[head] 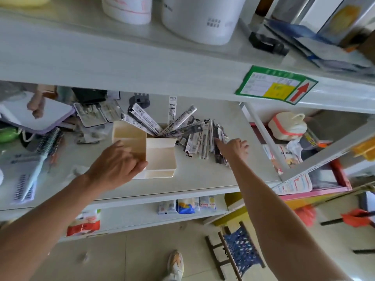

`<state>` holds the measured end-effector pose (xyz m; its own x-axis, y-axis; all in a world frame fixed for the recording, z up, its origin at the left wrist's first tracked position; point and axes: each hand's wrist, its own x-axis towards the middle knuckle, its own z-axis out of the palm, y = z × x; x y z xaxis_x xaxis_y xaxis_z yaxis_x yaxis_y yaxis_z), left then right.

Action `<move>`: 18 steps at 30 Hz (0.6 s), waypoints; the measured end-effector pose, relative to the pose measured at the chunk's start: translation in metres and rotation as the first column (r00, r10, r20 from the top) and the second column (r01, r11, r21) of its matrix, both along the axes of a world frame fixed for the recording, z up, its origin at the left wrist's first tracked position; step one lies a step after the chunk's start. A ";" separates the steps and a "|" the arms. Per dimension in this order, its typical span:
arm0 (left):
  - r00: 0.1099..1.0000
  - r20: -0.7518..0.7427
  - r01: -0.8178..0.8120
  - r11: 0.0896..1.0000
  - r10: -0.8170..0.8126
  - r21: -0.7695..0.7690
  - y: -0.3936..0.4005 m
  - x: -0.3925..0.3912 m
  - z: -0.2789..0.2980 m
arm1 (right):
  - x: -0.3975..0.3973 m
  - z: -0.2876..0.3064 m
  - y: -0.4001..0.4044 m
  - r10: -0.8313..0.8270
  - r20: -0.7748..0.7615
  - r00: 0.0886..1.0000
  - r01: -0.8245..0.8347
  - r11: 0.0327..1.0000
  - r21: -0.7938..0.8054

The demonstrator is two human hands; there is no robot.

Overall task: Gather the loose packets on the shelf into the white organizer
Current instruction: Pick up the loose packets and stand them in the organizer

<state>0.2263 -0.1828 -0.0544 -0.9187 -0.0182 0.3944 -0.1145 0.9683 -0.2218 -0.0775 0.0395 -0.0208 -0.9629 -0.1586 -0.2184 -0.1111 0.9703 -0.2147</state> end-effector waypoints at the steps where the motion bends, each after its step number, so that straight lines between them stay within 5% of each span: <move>1: 1.000 -0.016 0.003 1.000 -0.003 -0.002 -0.001 0.000 -0.001 | 0.000 0.002 -0.009 0.042 0.009 0.999 -0.042 0.999 0.005; 10: 0.995 -0.094 0.020 0.999 -0.024 -0.039 -0.001 0.000 -0.005 | 0.030 0.010 -0.049 0.337 0.030 0.941 -0.335 0.940 -0.058; 13: 0.997 -0.077 0.015 0.999 -0.018 -0.045 0.001 -0.001 -0.005 | 0.026 0.013 -0.046 0.165 0.107 0.980 -0.099 0.882 -0.460; 15: 0.996 -0.083 0.003 0.999 -0.007 -0.048 0.002 -0.001 -0.007 | 0.023 0.016 -0.041 0.047 0.321 0.946 0.198 0.701 -0.685; 18: 0.997 -0.082 -0.010 0.998 0.005 -0.056 0.002 0.000 -0.005 | 0.022 0.020 -0.028 0.042 0.485 0.873 0.408 0.480 -0.776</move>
<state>0.2264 -0.1807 -0.0595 -0.8834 -0.0007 0.4687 -0.1418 0.9535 -0.2659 -0.0557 0.0117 -0.0003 -0.8476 -0.3083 -0.4318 0.3558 0.2733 -0.8937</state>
